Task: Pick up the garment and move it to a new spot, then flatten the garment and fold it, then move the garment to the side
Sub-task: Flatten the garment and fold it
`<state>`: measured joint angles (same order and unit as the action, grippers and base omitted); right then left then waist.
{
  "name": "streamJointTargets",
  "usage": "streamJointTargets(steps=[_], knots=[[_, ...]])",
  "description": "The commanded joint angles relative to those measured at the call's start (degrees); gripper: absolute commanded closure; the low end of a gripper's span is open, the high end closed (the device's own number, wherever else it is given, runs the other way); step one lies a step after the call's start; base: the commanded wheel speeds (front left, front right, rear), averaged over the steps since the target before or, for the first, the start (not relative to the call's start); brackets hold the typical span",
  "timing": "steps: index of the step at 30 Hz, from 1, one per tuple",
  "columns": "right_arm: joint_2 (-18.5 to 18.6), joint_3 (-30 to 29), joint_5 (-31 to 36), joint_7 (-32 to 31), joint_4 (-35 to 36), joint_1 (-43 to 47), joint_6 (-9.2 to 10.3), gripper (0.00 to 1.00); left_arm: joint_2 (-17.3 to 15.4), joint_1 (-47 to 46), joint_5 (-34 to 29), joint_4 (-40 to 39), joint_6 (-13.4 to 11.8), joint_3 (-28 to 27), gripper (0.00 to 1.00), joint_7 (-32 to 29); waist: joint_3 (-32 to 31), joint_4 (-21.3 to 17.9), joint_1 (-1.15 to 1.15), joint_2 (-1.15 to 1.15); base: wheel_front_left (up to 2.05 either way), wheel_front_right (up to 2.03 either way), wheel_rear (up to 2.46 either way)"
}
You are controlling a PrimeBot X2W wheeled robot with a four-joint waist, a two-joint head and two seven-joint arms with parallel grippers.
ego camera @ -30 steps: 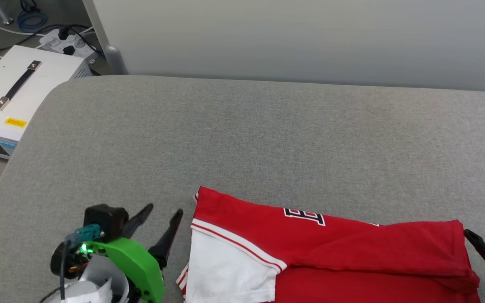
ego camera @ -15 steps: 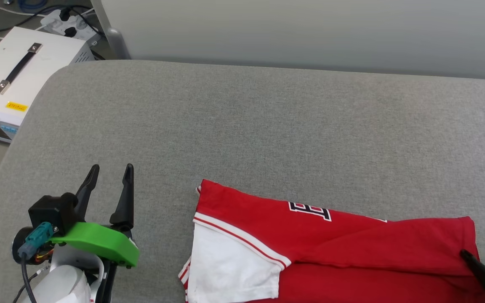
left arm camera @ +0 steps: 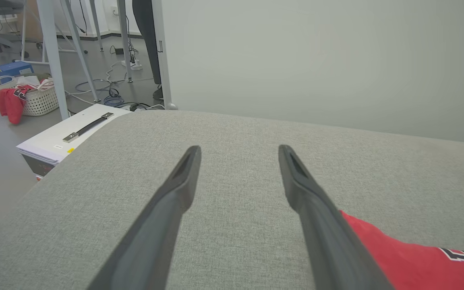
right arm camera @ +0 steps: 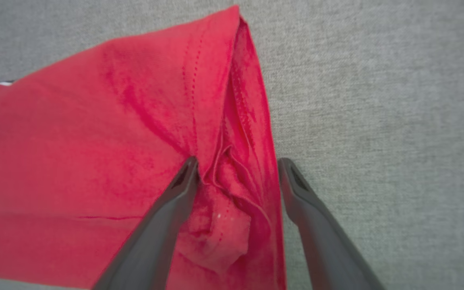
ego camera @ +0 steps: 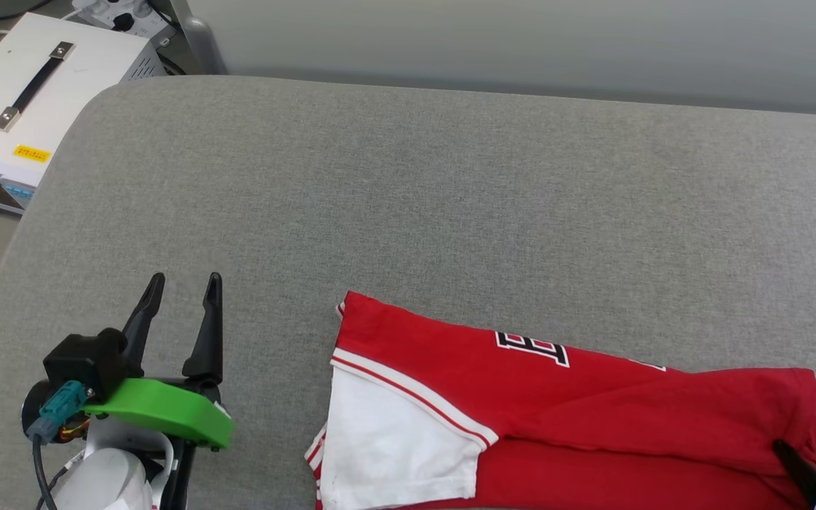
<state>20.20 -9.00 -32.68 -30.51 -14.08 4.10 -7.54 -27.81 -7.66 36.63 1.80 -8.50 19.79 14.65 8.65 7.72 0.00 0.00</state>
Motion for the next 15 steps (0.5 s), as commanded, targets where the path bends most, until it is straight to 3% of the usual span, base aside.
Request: streamJointTargets(steps=[1, 12, 13, 14, 15], knots=[[-1.4, 0.9, 0.1, -0.7, -1.9, 0.0, 0.05, 0.00, 0.7, 0.8, -1.0, 0.5, 0.5, -0.4, 0.00, 0.3, 0.0, 0.1, 0.00, 0.00, 0.00, 0.00, 0.00], [-4.0, 6.2, -5.0, -1.0, -3.9, -0.9, 0.05, 0.00, 3.3, 0.8, -3.3, 3.1, 3.4, -0.9, 0.00, 0.3, -0.5, 0.0, 0.00, 0.00, 0.00, 0.00, 0.00], [-4.0, 6.6, -5.3, -0.9, -4.1, -0.9, 0.05, 0.05, 3.5, 0.8, -3.4, 3.3, 3.5, -0.9, 0.00, 0.3, -0.6, 0.1, 0.00, 0.00, 0.00, 0.00, 0.00], [-4.1, 7.1, -5.5, -0.9, -4.3, -1.0, 0.05, 0.40, 3.6, 0.9, -3.5, 3.5, 3.7, -0.9, 0.00, 0.3, -0.8, 0.1, 0.00, 0.00, 0.00, 0.00, 0.00], [-4.1, 7.4, -5.7, -0.8, -4.5, -1.0, 0.05, 0.64, 3.8, 0.9, -3.6, 3.7, 3.8, -0.9, 0.00, 0.3, -1.0, 0.1, 0.00, 0.00, 0.00, 0.00, 0.00]])
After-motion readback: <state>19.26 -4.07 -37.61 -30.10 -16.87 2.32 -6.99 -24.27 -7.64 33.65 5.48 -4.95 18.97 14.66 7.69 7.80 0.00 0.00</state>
